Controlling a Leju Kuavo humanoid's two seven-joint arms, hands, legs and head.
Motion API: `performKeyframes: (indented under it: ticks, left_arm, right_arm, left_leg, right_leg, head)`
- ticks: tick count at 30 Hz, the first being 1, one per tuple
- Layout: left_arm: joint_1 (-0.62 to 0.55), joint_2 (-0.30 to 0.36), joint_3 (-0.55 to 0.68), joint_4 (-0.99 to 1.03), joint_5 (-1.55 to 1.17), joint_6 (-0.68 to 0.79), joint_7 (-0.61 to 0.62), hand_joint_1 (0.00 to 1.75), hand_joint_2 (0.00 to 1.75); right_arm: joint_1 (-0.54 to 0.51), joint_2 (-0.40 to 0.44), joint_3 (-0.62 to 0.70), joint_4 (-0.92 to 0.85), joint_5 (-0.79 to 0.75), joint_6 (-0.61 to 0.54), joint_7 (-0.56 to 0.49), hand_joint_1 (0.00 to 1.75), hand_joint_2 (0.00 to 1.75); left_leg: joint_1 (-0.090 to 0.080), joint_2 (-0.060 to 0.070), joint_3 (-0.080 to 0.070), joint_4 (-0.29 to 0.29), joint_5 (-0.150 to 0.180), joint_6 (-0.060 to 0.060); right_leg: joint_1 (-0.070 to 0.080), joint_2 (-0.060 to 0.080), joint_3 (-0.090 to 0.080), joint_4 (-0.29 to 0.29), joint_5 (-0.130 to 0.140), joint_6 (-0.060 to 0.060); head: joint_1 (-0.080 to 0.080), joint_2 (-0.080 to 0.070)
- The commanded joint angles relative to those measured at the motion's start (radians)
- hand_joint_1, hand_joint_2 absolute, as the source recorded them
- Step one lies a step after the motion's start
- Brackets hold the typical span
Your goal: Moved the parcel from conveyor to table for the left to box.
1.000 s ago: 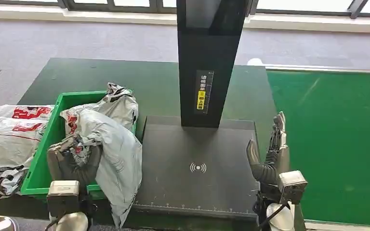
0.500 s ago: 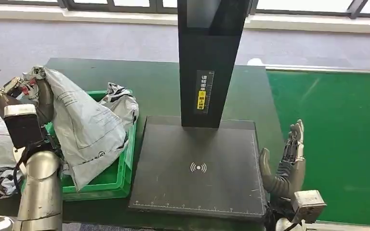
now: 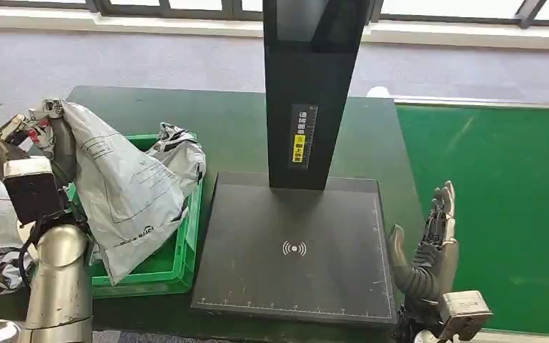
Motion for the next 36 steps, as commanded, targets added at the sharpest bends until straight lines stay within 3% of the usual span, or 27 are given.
performKeyframes:
  ticks: [1, 8, 36]
  left_arm:
    - [-0.011, 0.02, -0.039, 0.029, -0.035, -0.02, 0.022, 1.75, 1.75]
    - [0.039, 0.025, -0.091, 0.025, -0.182, 0.04, 0.046, 1.75, 1.75]
    - [0.026, 0.086, -0.007, -0.136, -0.253, 0.215, 0.081, 1.75, 1.75]
  right_arm:
    - [-0.023, 0.023, -0.058, 0.028, 0.002, 0.008, 0.002, 0.0, 1.75]
    - [0.0, 0.025, -0.068, 0.002, 0.012, 0.021, 0.002, 0.0, 1.75]
    - [-0.032, -0.005, -0.062, 0.019, 0.011, 0.017, 0.002, 0.0, 1.75]
  left_leg:
    - [0.0, 0.001, 0.001, -0.001, 0.0, 0.0]
    - [0.0, 0.0, 0.003, -0.004, 0.001, 0.0]
    - [0.001, 0.001, 0.0, -0.001, 0.0, 0.0]
  right_leg:
    - [0.0, 0.0, 0.001, -0.001, 0.0, -0.001]
    - [0.0, -0.002, 0.003, -0.004, 0.001, -0.001]
    - [0.001, 0.0, 0.0, -0.001, 0.001, -0.001]
  head:
    - [0.0, 0.0]
    - [0.0, 0.0]
    - [0.0, 0.0]
